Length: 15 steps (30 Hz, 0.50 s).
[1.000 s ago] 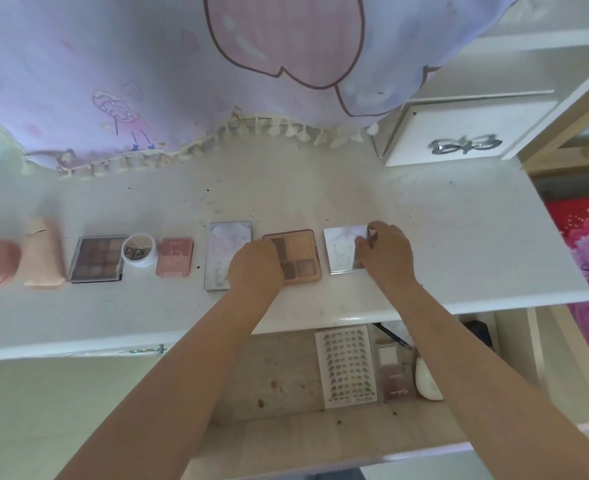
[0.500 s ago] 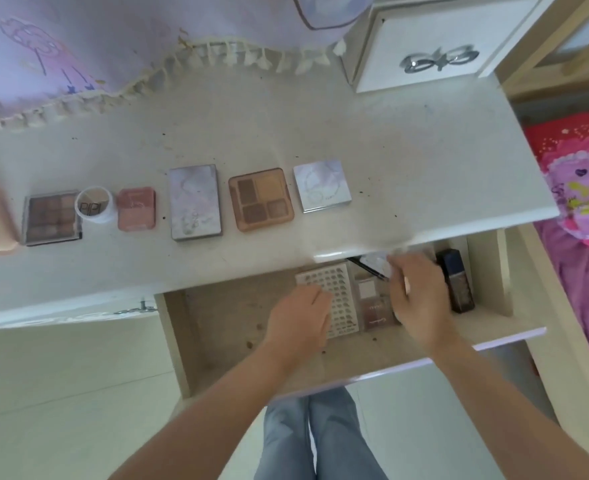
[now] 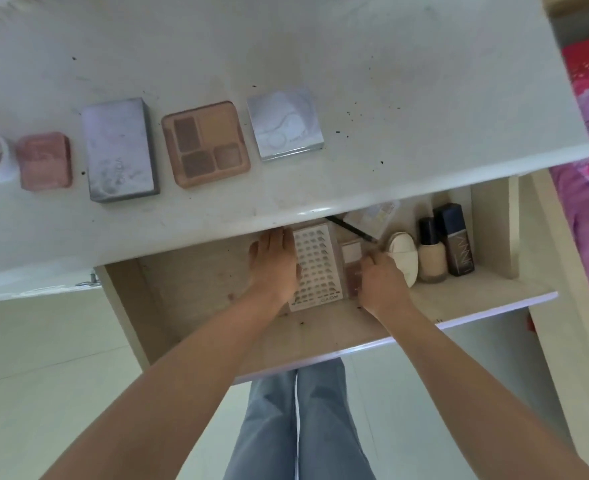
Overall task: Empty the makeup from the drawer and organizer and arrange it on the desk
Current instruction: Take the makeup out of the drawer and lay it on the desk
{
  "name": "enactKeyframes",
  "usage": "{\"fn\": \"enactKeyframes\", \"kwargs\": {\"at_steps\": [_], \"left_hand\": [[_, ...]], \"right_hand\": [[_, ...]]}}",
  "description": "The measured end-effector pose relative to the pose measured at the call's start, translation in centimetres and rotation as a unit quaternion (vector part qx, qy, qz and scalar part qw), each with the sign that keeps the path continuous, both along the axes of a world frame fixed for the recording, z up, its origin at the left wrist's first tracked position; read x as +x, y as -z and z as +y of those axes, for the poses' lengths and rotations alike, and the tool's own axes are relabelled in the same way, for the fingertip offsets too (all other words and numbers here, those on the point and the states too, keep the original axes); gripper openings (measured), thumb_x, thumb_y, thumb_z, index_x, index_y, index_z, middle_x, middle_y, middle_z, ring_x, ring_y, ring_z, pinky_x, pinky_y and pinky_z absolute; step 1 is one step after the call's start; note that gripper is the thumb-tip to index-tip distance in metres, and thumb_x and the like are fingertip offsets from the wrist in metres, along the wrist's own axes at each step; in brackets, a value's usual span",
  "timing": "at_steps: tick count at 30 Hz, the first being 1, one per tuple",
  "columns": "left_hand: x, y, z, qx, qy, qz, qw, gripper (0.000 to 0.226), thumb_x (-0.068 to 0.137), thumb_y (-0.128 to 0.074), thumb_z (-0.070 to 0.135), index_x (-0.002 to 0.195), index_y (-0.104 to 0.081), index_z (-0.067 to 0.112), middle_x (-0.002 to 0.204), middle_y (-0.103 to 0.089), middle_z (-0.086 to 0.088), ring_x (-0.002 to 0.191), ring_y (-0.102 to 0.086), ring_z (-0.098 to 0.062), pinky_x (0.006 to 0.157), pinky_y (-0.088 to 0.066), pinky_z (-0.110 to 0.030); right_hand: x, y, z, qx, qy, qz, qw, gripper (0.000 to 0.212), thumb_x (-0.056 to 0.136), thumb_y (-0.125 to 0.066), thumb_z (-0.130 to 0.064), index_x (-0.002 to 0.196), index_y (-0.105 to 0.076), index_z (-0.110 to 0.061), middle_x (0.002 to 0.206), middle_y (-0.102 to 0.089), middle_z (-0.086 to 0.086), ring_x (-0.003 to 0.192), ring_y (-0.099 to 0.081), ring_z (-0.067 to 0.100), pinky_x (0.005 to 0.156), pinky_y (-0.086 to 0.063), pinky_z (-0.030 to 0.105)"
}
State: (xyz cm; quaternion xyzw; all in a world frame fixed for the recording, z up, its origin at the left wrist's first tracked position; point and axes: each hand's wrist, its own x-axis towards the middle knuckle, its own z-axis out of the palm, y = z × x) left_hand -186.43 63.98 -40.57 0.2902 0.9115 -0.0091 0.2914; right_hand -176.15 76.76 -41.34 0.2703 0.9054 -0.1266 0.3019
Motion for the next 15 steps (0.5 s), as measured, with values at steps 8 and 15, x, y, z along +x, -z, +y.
{"fn": "enactKeyframes", "kwargs": {"at_steps": [8,15], "left_hand": [[0.1,-1.5,-0.1,0.028,-0.026,0.017,0.999,0.052,0.092,-0.047,0.016,0.140,-0.028,0.014,0.144,-0.028,-0.007,0.134,-0.024,-0.026,0.109,-0.027,-0.035],[0.4,-4.3,-2.4,0.126,-0.018,-0.097,0.987,0.026,0.091,-0.048,0.018,0.116,-0.056,0.021,0.115,-0.059,-0.006,0.108,-0.053,-0.024,0.082,-0.039,-0.027]], "right_hand": [[0.1,-0.4,0.8,0.033,-0.050,0.025,0.998,0.048,0.088,-0.044,-0.008,0.134,-0.031,-0.007,0.136,-0.037,0.011,0.126,-0.034,0.027,0.096,-0.036,0.032],[0.5,-2.2,2.2,-0.044,-0.119,-0.025,0.992,0.028,0.092,-0.045,-0.022,0.114,-0.058,-0.011,0.123,-0.052,0.009,0.112,-0.050,0.024,0.087,-0.044,0.032]]}}
